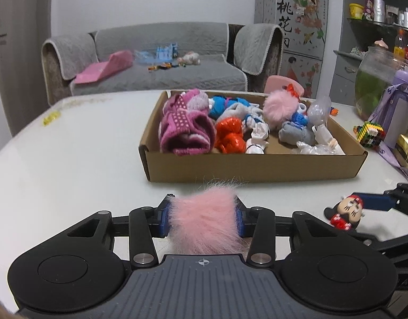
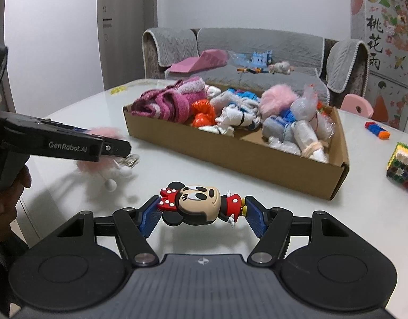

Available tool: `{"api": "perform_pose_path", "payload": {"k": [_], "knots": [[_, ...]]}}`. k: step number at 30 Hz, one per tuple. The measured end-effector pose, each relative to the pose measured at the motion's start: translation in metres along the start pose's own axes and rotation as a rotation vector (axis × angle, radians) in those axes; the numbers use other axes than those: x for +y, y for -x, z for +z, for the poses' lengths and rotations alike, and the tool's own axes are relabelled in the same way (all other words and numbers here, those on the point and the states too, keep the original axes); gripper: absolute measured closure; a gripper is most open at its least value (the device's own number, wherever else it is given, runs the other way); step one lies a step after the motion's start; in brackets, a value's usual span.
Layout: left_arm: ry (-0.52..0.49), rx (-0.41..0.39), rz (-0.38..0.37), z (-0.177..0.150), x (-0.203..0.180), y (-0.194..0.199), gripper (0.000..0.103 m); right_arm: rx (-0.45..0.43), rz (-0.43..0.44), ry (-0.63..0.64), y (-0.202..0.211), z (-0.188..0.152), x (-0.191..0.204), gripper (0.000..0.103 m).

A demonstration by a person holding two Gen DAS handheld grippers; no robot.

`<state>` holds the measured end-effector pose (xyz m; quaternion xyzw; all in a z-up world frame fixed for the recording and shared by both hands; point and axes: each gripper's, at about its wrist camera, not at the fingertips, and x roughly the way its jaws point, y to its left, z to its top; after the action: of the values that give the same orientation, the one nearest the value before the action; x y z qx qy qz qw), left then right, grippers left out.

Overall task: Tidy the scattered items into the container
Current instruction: 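Carry the pink pompom and Minnie figure into the box and open both grippers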

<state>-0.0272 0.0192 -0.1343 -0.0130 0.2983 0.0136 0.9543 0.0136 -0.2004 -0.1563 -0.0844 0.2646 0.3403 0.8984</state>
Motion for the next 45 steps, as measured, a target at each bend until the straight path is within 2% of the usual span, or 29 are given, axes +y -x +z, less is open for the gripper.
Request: {"api": "perform_pose_path", "payload": {"k": [3,6,10,27,34,45], "knots": [[0.006,0.0,0.012,0.004,0.0,0.001,0.053,-0.021,-0.001,-0.004,0.005,0.005,-0.003,0.039],[-0.029,-0.019,0.041,0.009,-0.006,0.006,0.053,-0.046,-0.005,-0.009,0.011,0.01,-0.007,0.039],[-0.03,-0.05,0.017,0.018,-0.01,0.018,0.053,-0.075,-0.013,-0.016,0.017,0.017,-0.012,0.039],[-0.094,-0.109,0.032,0.051,-0.029,0.034,0.053,-0.165,-0.028,-0.035,0.032,0.042,-0.032,0.039],[-0.106,-0.127,0.026,0.081,-0.033,0.026,0.052,-0.207,-0.043,-0.025,0.03,0.063,-0.043,0.039],[-0.111,-0.153,0.023,0.145,-0.037,0.0,0.052,-0.271,-0.045,0.028,0.009,0.101,-0.065,0.039]]}}
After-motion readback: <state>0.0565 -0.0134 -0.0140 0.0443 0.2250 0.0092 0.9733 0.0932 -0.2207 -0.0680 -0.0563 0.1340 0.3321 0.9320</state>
